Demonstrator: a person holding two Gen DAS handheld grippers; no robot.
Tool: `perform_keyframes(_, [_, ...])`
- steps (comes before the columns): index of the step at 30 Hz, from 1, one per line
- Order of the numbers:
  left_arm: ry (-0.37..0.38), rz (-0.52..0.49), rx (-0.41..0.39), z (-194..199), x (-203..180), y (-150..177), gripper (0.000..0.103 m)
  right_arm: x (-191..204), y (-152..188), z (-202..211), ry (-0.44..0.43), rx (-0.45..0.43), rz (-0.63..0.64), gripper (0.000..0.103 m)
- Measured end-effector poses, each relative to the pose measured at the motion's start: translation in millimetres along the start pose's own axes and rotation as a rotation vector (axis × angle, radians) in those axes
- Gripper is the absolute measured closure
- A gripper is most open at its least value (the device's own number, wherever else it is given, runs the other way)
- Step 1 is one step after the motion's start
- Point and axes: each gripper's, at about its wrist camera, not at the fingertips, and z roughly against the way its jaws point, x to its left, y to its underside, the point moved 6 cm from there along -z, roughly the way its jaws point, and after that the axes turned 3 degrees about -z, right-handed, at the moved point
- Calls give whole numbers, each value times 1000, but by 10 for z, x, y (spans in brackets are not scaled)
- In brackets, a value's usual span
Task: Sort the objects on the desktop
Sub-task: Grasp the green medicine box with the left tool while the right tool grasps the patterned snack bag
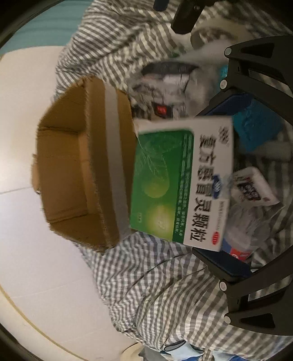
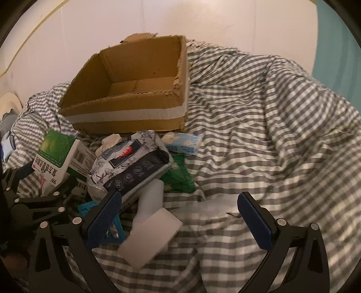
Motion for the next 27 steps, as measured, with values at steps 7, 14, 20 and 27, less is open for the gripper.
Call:
perform_keyframes(7, [23,94,-15,-43,192,-10,9,360,-267,-323,-127,50,-29,0])
perform_keyframes(14, [21,195,-28,55,429,3,9,515,-219,-904,-129,225,-117,7])
perform_keyframes(20, [24,214,-36,140,455,0,9,432,-76,-785,-129,245,-69,53])
perform_keyframes(27, [21,183,-111,558,395,-141,9,269,-127,-239,-114,176,-73,67])
